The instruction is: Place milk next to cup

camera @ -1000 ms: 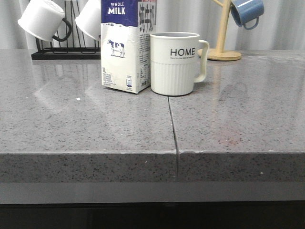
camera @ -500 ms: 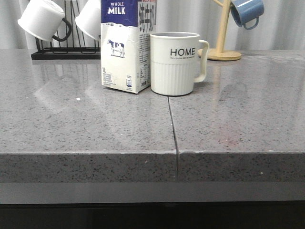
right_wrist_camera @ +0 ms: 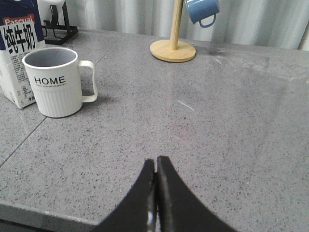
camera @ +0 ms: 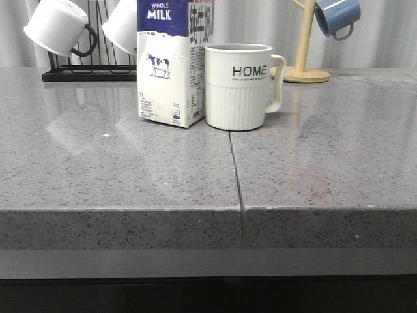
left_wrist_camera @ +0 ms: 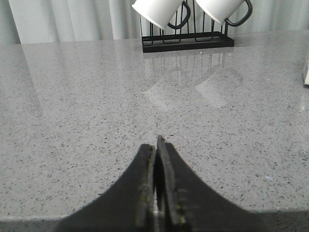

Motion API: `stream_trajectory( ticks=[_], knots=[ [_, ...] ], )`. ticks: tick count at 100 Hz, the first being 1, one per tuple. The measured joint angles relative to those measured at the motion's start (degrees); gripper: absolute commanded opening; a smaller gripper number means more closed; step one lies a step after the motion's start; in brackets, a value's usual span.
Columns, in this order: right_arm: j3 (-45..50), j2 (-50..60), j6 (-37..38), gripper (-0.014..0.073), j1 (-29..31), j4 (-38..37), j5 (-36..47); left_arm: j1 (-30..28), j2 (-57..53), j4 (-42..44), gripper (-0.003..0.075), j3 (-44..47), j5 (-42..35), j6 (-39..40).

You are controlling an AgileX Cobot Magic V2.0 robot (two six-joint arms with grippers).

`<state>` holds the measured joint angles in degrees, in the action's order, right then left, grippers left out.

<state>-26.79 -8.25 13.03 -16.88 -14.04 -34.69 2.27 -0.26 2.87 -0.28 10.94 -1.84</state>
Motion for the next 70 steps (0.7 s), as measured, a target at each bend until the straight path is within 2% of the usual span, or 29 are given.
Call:
stream_trajectory(
  ticks=[10, 18, 34, 52, 59, 70],
  knots=[
    [0.5, -0.1, -0.7, -0.0059, 1.7, 1.1, 2.2, 0.0, 0.0, 0.0, -0.0021, 0.0, 0.0, 0.0],
    [2.1, -0.6, -4.7, -0.0059, 3.4, 4.9, 6.4, 0.0, 0.0, 0.0, -0.002, 0.0, 0.0, 0.0],
    [9.6, -1.5, -15.0, -0.0059, 8.0, 15.3, 23.2, 0.0, 0.0, 0.0, -0.002, 0.0, 0.0, 0.0],
    [19.1, -1.6, -15.9, -0.0059, 14.1, 18.0, 40.6, 0.0, 0.0, 0.0, -0.002, 0.0, 0.0, 0.0],
    [21.7, -1.6, -14.7, -0.0059, 16.9, 18.3, 42.8, 0.0, 0.0, 0.0, -0.002, 0.0, 0.0, 0.0],
    [24.7, -0.7, -13.4, -0.0059, 20.4, 18.5, 41.3, 0.0, 0.0, 0.0, -0.002, 0.0, 0.0, 0.0]
  ],
)
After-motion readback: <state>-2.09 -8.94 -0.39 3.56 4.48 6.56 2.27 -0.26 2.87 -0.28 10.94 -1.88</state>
